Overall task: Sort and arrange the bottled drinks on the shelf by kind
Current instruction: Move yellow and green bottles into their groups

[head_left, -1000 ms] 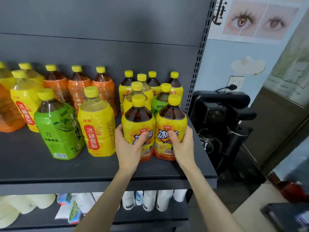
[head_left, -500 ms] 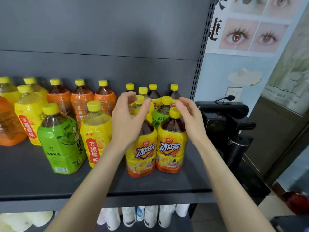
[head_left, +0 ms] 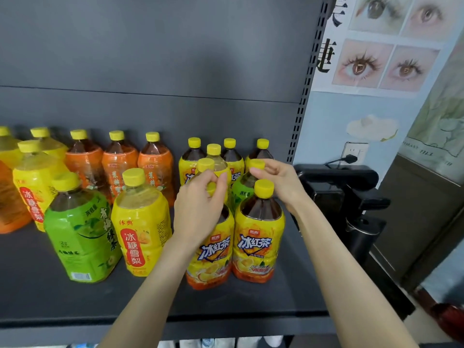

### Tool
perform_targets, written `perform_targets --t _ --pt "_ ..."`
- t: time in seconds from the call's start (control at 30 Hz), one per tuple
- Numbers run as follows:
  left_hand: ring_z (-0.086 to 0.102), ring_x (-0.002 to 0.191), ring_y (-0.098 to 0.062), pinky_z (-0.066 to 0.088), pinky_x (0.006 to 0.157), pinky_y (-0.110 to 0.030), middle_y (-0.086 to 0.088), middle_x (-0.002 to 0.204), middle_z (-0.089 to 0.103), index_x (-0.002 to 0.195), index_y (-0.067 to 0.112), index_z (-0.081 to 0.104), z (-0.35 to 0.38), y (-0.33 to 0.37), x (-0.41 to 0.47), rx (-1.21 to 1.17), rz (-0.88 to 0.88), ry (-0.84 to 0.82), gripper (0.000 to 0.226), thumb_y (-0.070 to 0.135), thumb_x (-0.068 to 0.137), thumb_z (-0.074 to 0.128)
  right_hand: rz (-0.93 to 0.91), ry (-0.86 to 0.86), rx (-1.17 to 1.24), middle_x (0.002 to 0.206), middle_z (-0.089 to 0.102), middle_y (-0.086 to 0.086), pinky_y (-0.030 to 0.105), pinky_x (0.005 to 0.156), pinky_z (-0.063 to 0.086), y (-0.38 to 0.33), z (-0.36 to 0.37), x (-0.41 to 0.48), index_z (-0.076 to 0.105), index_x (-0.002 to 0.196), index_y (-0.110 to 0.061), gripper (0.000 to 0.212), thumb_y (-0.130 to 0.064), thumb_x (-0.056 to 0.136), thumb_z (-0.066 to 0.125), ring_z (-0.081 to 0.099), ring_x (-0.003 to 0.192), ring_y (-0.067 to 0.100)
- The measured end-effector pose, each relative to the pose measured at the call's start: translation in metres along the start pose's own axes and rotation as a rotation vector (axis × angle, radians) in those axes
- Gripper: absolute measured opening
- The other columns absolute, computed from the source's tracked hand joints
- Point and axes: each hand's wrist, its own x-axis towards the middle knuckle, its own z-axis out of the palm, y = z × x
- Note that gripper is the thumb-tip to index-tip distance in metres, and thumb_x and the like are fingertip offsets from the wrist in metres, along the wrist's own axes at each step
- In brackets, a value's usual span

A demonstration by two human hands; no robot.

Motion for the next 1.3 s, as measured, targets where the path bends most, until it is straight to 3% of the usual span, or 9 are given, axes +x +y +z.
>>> perform_targets --t 0.1,0.3,0.5,0.7,0.8,0.93,1.13,1.23,1.3 --pt "0.057 0.049 -0.027 0.048 0.050 -0.047 -0.009 0.061 0.065 0.074 0.013 0.058 0.001 -0.001 0.001 0.010 -0.003 0.004 0.036 0.039 0.096 0.049 -0.031 0.082 0.038 0.089 0.076 -0.004 0.022 0.071 0.056 0.004 -0.020 -0.007 0.070 0.102 -0.014 0.018 -0.006 0.086 0.068 0.071 0.082 0.009" --pt "0.062 0.055 -0.027 0.051 0.055 -0.047 -0.010 0.063 0.067 0.078 0.013 0.061 0.002 -0.004 0.000 0.017 -0.020 0.000 0.035 0.041 0.096 0.049 -0.069 0.161 0.012 0.086 0.076 -0.007 0.018 0.065 0.054 0.004 -0.052 -0.029 0.073 0.092 -0.026 0.018 -0.011 0.085 0.070 0.072 0.079 0.008" --pt "0.054 0.042 -0.025 0.048 0.046 -0.046 -0.010 0.061 0.067 0.079 0.015 0.057 0.002 -0.002 -0.001 0.048 0.005 0.015 0.032 0.041 0.095 0.050 -0.118 0.233 -0.018 0.092 0.076 -0.003 0.020 0.072 0.055 0.003 -0.071 -0.068 0.075 0.092 -0.028 0.014 -0.018 0.083 0.072 0.071 0.085 0.010" --pt "0.044 0.039 -0.009 0.031 0.043 -0.027 0.002 0.056 0.058 0.089 0.016 0.059 0.001 -0.003 -0.009 0.088 0.077 0.097 0.022 0.037 0.093 0.058 -0.182 0.337 -0.035 0.100 0.073 -0.011 0.015 0.074 0.052 0.018 -0.061 -0.109 0.069 0.101 -0.040 0.034 -0.046 0.068 0.077 0.068 0.094 0.005" --pt "0.055 0.054 -0.011 0.038 0.051 -0.025 0.007 0.070 0.060 0.114 0.019 0.055 0.002 -0.008 -0.027 0.087 0.043 0.128 0.033 0.042 0.090 0.060 -0.118 0.363 -0.080 0.107 0.067 -0.022 0.015 0.078 0.052 0.039 -0.049 -0.124 0.052 0.122 -0.039 0.072 -0.040 0.058 0.085 0.064 0.099 -0.002" --pt "0.056 0.110 -0.023 0.047 0.085 -0.039 -0.005 0.130 0.058 0.142 0.016 0.036 0.005 -0.017 -0.049 0.117 0.032 0.129 0.066 0.048 0.088 0.057 -0.058 0.470 -0.080 0.104 0.064 -0.027 0.032 0.086 0.054 0.057 -0.037 -0.142 0.043 0.129 -0.034 0.090 -0.042 0.052 0.088 0.065 0.098 0.000" --pt "0.043 0.123 -0.023 0.035 0.098 -0.029 -0.009 0.141 0.047 0.147 0.010 0.029 0.000 -0.014 -0.051 0.094 0.047 0.079 0.068 0.042 0.093 0.055 -0.126 0.502 -0.093 0.103 0.063 -0.031 0.015 0.072 0.052 0.043 -0.027 -0.168 0.046 0.113 -0.051 0.073 -0.053 0.051 0.084 0.065 0.095 -0.003" --pt "0.037 0.125 -0.015 0.023 0.100 -0.012 -0.012 0.138 0.046 0.147 0.006 0.026 -0.015 -0.017 -0.069 0.005 0.025 0.133 0.068 0.036 0.094 0.056 -0.165 0.474 -0.068 0.105 0.066 -0.024 0.017 0.071 0.054 0.033 -0.020 -0.181 0.049 0.110 -0.054 0.069 -0.052 0.050 0.084 0.067 0.095 0.002" --pt "0.041 0.122 -0.018 0.027 0.100 -0.016 -0.014 0.133 0.048 0.141 0.003 0.034 -0.031 -0.024 -0.085 -0.010 0.022 0.210 0.061 0.034 0.093 0.055 -0.181 0.445 -0.026 0.106 0.068 -0.018 0.020 0.071 0.056 0.024 -0.010 -0.186 0.051 0.110 -0.052 0.068 -0.049 0.050 0.085 0.068 0.095 0.006"
